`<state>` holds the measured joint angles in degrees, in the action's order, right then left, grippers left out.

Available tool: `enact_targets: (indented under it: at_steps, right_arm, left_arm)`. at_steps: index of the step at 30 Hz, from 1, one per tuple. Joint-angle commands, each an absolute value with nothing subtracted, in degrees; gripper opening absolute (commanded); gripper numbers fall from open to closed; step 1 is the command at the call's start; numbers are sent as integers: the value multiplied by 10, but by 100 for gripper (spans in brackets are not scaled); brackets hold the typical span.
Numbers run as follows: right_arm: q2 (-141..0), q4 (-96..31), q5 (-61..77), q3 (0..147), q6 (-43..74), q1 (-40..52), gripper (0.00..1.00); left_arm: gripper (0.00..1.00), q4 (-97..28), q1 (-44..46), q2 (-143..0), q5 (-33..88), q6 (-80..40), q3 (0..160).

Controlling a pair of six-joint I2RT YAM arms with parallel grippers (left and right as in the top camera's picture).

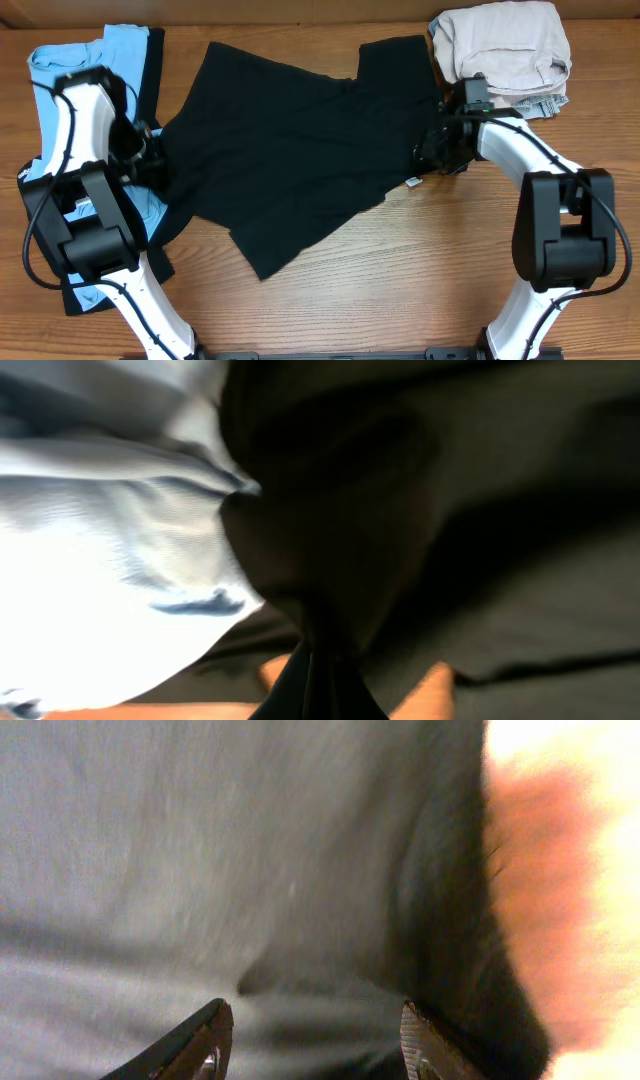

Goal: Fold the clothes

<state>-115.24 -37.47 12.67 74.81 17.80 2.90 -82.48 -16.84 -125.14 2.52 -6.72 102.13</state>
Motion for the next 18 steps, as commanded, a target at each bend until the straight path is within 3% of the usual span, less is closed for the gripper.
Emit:
enact_targets:
  at_steps: [1,5,11,18]
  right_arm:
    - [-1197,-341,48,723,134,7,59]
    - [-1197,-345,48,747,130,6,59]
    - [-1183,-475,117,843,115,8,59]
    - [-1083,-586,162,928,69,73,70]
  left_arm:
    - [4,-787,-161,-1247,69,-79,932]
    - [4,-749,-149,-1247,80,-80,875]
    - [4,-735,-137,-1246,80,-80,867]
    - [4,-736,-143,-1246,80,-84,923]
